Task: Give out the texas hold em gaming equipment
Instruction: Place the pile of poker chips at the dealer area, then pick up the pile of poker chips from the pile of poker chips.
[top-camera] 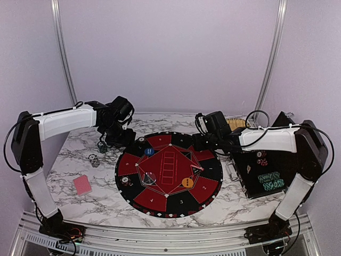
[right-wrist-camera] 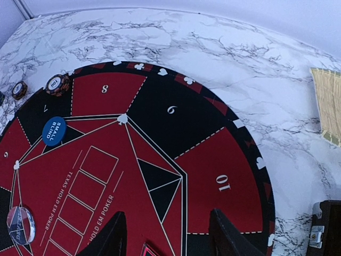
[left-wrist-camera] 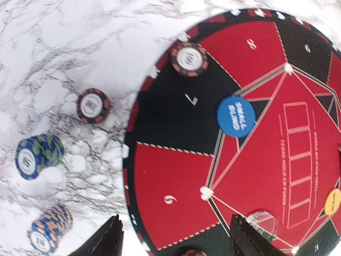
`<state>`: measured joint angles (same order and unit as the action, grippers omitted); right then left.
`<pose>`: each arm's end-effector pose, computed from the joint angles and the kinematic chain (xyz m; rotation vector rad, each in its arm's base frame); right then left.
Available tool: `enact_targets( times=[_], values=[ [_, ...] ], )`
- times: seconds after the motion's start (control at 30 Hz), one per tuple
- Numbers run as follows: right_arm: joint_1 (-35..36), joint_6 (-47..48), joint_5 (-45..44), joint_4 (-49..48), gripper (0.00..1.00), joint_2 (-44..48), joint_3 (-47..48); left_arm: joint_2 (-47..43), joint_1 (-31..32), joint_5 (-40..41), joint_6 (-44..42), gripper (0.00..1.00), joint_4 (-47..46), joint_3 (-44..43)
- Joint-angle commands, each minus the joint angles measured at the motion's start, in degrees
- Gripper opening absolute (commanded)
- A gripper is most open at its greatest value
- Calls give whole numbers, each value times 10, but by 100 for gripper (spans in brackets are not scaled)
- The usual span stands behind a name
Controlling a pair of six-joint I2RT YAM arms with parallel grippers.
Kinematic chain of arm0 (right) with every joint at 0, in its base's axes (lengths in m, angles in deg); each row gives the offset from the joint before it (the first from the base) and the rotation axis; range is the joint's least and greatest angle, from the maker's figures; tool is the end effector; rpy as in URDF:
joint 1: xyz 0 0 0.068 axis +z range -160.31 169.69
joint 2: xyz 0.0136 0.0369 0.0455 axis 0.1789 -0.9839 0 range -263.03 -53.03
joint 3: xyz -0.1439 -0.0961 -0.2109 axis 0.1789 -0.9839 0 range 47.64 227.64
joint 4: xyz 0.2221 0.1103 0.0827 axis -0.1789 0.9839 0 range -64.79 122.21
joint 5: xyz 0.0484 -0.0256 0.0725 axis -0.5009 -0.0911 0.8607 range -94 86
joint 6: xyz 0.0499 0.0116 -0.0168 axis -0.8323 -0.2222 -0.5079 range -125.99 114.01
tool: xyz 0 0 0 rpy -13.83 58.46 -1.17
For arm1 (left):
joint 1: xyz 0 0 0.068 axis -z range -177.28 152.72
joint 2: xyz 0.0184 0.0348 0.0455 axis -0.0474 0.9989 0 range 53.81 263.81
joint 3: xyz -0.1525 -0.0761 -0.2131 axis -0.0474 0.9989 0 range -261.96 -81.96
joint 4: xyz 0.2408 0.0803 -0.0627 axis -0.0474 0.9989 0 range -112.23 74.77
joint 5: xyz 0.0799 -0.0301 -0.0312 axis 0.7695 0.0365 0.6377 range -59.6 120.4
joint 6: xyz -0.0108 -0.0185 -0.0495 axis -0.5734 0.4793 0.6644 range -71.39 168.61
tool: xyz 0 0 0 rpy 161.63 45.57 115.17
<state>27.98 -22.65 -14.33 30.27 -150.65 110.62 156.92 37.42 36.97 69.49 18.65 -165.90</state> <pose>0.2979 0.2270 0.2156 -0.3306 2.2445 0.3091 0.3194 -0.2161 0.2521 0.2751 2.6062 -0.1937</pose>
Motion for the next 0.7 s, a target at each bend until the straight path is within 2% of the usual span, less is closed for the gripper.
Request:
enact_targets(
  times=[0.0,0.4,0.67],
  values=[
    [-6,5,9,2,51,12,21,66,-47,7,-41,69,43,-70],
    [-5,8,34,0,51,10,16,219,-124,0,-79,69,69,-217],
    [-5,5,31,-1,51,10,12,283,-150,-19,-93,68,83,-270]
  ],
)
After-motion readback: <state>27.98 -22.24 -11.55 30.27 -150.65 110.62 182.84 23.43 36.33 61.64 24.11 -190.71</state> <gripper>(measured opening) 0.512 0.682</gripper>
